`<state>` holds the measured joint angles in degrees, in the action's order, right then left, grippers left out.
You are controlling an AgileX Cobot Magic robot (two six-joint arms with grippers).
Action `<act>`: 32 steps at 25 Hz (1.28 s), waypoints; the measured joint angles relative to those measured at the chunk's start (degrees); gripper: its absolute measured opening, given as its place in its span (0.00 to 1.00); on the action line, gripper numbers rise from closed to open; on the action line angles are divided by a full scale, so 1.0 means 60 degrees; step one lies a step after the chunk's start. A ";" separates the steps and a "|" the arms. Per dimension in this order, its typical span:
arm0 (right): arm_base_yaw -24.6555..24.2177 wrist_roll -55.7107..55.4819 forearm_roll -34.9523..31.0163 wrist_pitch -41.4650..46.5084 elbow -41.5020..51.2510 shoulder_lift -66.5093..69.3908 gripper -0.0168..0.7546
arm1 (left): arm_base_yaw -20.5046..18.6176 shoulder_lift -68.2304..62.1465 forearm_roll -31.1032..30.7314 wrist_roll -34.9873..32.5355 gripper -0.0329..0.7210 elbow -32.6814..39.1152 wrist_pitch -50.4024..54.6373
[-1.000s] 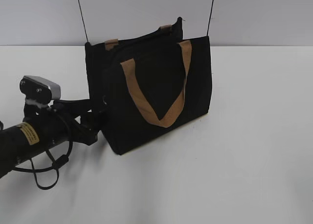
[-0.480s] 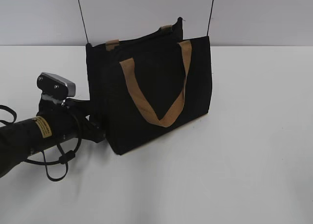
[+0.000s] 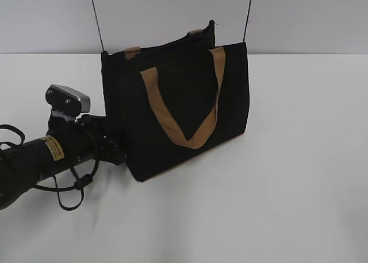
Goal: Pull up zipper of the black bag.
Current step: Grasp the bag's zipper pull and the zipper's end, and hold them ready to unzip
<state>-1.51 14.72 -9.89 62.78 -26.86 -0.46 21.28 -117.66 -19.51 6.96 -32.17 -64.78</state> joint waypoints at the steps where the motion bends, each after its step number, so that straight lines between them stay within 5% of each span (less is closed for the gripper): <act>1: 0.0000 0.0000 0.0000 0.0000 0.0000 0.0000 0.54 | 0.0000 0.0000 0.0000 0.0000 0.56 -0.0024 0.0000; 17: 0.0000 0.0000 -0.0029 0.0000 0.0000 0.0000 0.54 | 0.0000 0.0000 0.0029 0.0000 0.08 -0.0041 0.0581; 32: 0.0000 0.0000 -0.0537 -0.0026 0.0000 0.0000 0.54 | 0.0000 0.1522 0.0262 0.0026 0.07 0.1067 0.0784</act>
<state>-1.51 14.72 -13.11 62.63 -26.86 -0.46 21.28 -108.53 -17.94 7.11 -25.77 -60.07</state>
